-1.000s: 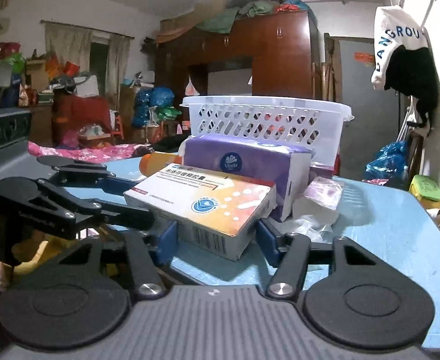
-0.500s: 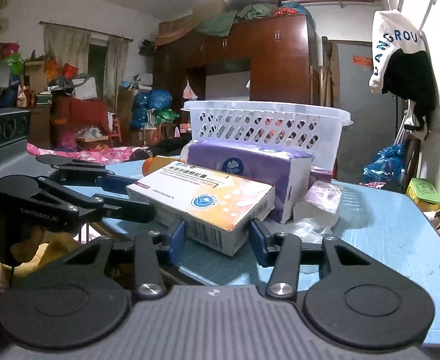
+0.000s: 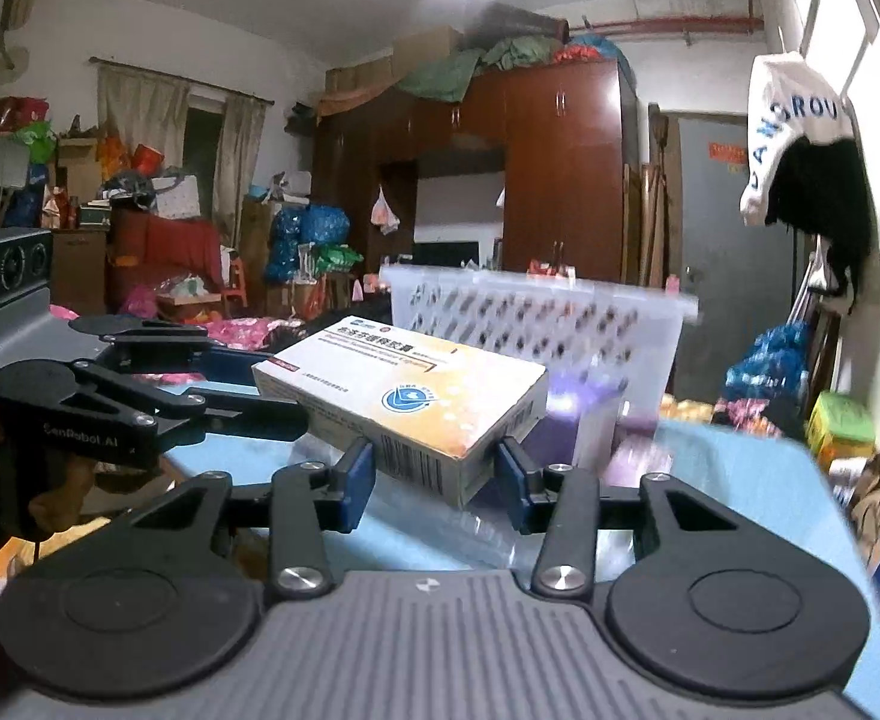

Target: Organize objects

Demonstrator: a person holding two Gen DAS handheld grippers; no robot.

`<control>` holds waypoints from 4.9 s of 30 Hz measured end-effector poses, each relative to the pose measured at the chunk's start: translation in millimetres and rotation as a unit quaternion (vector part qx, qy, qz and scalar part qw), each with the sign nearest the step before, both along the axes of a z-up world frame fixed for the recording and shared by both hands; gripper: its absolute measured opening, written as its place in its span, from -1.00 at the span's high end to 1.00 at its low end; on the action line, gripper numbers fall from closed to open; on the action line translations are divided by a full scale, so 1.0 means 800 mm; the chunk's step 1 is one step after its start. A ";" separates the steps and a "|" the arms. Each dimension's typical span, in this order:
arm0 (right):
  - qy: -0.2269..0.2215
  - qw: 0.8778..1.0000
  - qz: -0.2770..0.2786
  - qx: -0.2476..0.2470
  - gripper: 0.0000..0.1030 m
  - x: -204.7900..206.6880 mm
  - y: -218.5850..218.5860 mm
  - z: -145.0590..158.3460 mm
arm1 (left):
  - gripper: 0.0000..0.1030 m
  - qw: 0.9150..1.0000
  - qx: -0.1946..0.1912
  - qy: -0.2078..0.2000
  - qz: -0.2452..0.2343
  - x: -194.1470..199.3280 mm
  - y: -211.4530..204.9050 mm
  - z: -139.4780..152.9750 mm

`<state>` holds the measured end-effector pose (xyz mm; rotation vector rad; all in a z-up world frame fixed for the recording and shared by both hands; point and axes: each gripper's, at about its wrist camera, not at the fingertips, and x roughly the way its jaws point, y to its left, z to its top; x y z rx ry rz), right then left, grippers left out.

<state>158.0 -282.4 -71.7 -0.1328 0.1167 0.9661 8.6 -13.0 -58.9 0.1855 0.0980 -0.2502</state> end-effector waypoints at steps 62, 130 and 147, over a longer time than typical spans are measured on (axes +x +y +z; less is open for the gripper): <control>0.082 0.995 -0.041 0.030 -0.30 0.097 0.021 -0.013 | -0.38 0.992 -0.081 0.082 0.042 0.112 0.029 -0.009; -0.005 0.988 -0.093 -0.122 -0.48 0.217 0.171 0.099 | -0.41 0.988 -0.043 0.035 0.143 0.242 0.110 0.128; 0.180 0.968 -0.165 -0.062 -1.00 0.136 0.000 -0.020 | -1.00 0.977 -0.096 0.107 0.159 0.095 0.089 0.023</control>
